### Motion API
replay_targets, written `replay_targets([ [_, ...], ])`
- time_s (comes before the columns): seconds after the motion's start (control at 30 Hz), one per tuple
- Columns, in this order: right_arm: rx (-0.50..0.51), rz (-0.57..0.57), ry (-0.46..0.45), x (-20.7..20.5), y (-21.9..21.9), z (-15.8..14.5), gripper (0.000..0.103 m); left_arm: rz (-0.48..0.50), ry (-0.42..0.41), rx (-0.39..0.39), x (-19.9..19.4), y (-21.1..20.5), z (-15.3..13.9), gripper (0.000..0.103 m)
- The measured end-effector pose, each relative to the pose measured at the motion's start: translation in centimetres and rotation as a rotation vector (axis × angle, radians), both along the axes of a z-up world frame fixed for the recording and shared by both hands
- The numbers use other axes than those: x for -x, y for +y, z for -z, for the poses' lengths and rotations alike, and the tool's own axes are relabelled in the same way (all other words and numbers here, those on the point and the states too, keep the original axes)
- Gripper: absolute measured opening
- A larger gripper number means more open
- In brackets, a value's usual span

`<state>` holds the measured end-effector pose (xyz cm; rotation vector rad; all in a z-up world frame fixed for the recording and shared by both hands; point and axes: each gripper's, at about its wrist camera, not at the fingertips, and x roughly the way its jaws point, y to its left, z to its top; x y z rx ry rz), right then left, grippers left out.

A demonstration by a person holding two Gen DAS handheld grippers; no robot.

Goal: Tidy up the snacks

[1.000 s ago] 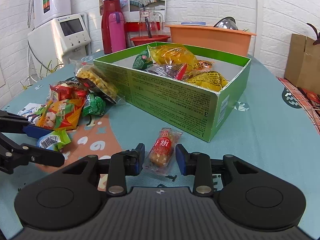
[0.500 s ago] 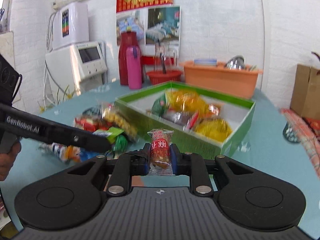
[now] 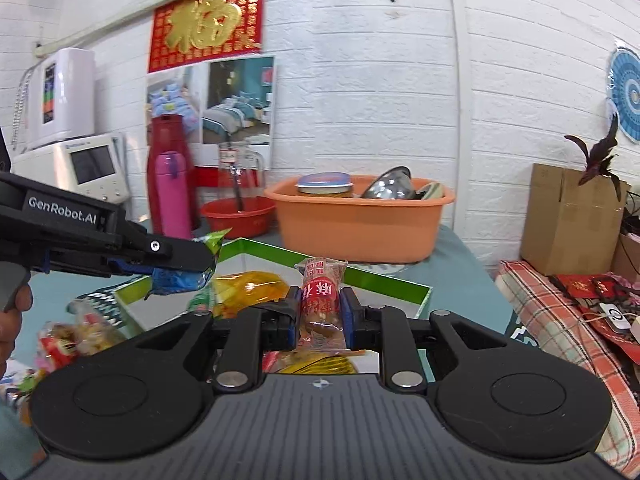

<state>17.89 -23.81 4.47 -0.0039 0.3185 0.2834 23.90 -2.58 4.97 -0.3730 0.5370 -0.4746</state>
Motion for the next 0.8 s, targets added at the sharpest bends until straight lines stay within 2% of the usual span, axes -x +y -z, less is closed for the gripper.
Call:
replay_targets([
  [0.13,-0.013,0.016,0.023,-1.8,-0.1,1.1,0.036,-0.006,0.038,-0.024,-2.1,-0.4,1.6,0.05],
  [0.17,-0.013,0.013,0.027,-2.3,0.0,1.5,0.038,-0.012,0.044,-0.035,-2.6,-0.5,2.0,0.067],
  [0.23,-0.01,0.001,0.046,-3.0,0.3,2.4,0.05,-0.025,0.062,-0.058,-3.4,-0.6,2.8,0.103],
  [0.27,0.001,0.005,0.061,-3.3,0.5,2.7,0.073,-0.028,0.061,-0.052,-3.5,-0.5,3.0,0.103],
  [0.3,0.013,0.016,0.068,-3.4,0.6,3.0,0.101,-0.04,0.064,-0.053,-3.5,-0.4,3.0,0.103],
  [0.43,0.044,0.008,0.042,-2.4,0.9,3.1,0.103,-0.048,0.021,-0.065,-2.0,-0.1,1.9,0.103],
  [0.57,0.006,-0.014,0.031,-0.5,0.7,1.6,0.103,-0.022,-0.016,-0.031,1.3,1.1,-0.3,0.103],
  [0.67,-0.022,-0.036,-0.001,1.7,0.8,0.1,0.103,-0.063,-0.039,-0.018,4.6,3.2,-1.8,0.103],
  [0.8,-0.053,-0.097,-0.033,4.7,1.4,-1.3,0.103,-0.123,-0.046,-0.029,8.2,6.1,-2.4,0.103],
])
